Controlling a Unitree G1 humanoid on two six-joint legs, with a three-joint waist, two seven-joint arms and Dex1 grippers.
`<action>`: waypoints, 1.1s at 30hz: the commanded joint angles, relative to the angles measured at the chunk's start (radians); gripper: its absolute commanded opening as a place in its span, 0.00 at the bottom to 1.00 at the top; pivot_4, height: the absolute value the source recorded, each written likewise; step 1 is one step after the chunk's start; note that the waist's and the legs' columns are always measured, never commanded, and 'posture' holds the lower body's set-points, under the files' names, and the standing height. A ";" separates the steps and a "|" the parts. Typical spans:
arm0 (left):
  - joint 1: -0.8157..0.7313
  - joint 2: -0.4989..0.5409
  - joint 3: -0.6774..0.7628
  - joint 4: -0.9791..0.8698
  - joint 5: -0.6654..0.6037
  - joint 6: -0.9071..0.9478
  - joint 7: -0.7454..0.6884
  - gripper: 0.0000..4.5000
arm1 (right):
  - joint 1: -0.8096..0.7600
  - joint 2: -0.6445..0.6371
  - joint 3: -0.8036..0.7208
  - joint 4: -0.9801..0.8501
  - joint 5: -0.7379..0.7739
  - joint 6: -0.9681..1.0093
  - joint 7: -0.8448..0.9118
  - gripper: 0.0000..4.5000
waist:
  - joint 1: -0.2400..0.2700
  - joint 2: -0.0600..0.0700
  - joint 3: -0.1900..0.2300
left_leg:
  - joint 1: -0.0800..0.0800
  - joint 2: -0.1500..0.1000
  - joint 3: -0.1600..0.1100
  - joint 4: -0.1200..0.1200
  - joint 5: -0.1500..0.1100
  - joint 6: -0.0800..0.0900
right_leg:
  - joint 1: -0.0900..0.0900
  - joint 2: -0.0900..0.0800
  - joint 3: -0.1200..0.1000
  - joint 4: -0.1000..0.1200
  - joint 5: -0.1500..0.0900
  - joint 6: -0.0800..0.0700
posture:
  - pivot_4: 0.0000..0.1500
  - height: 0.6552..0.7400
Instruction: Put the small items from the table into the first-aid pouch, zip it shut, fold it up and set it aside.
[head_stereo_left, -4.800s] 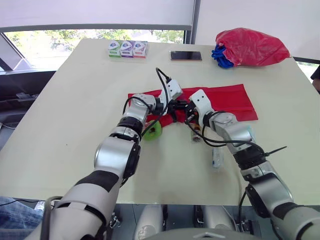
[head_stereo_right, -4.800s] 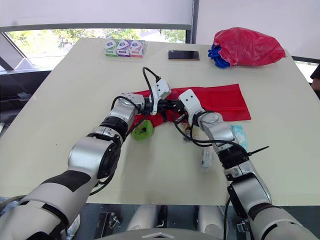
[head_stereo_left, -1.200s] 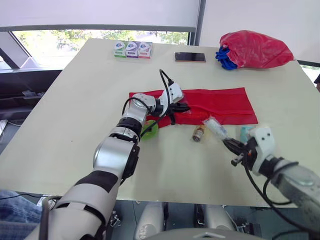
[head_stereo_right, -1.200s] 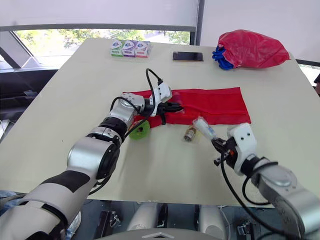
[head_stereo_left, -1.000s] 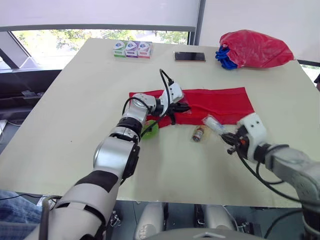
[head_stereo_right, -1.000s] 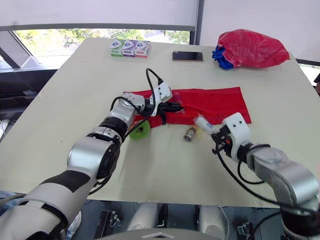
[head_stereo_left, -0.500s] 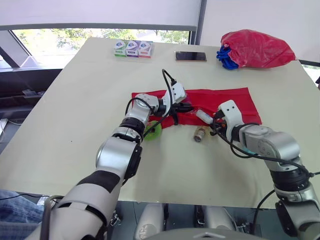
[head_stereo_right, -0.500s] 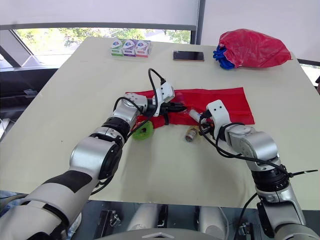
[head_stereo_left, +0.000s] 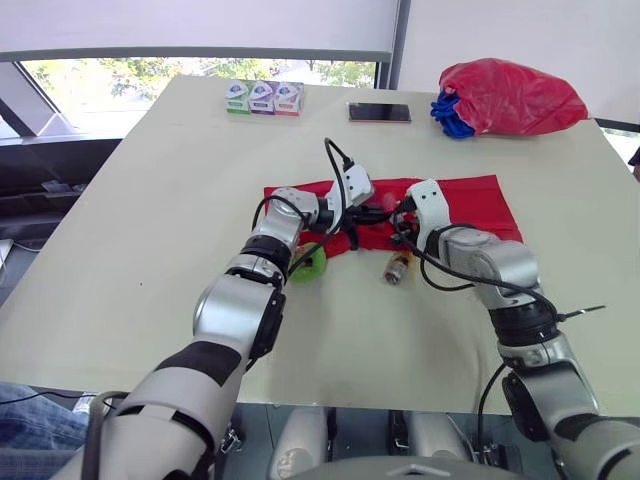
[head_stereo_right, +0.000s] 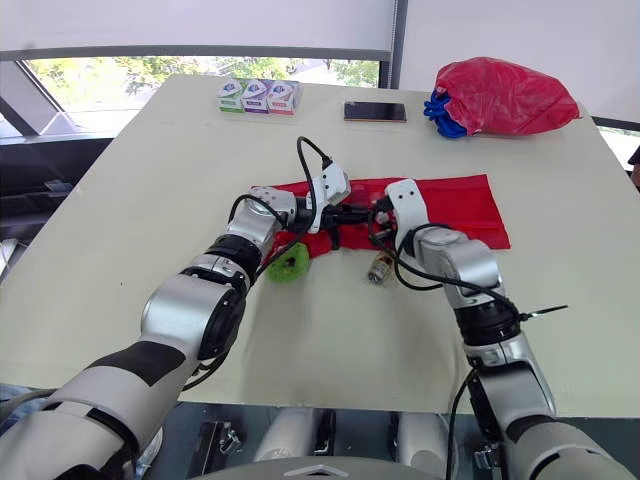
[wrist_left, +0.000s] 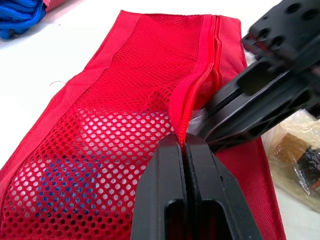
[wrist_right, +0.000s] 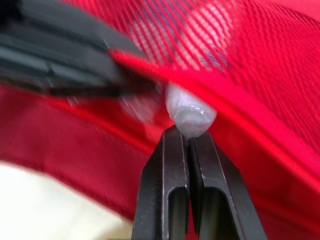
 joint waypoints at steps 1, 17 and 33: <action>-0.017 -0.008 0.009 -0.035 -0.015 -0.013 -0.007 0.00 | -0.057 0.028 -0.001 0.056 -0.031 -0.086 0.008 0.01 | -0.004 0.000 0.000 | 0.000 0.000 0.000 0.000 0.000 0.000 | 0.000 0.000 0.000 0.000 0.000 0.000 | 1.00 1.00; -0.002 -0.007 -0.005 -0.038 -0.009 -0.016 -0.016 0.00 | -0.033 0.060 0.004 0.197 -0.147 -0.400 0.055 0.01 | -0.016 0.001 0.000 | 0.000 0.000 0.000 -0.001 0.001 -0.002 | 0.000 0.000 0.000 0.000 0.000 0.000 | 1.00 1.00; 0.001 0.016 0.010 -0.028 -0.016 -0.010 0.033 0.00 | 0.321 -0.239 -0.091 -0.464 0.056 -0.338 0.420 0.98 | -0.011 0.001 0.000 | 0.000 0.000 0.000 -0.001 0.000 0.000 | 0.000 0.000 0.000 0.000 0.000 0.000 | 1.00 1.00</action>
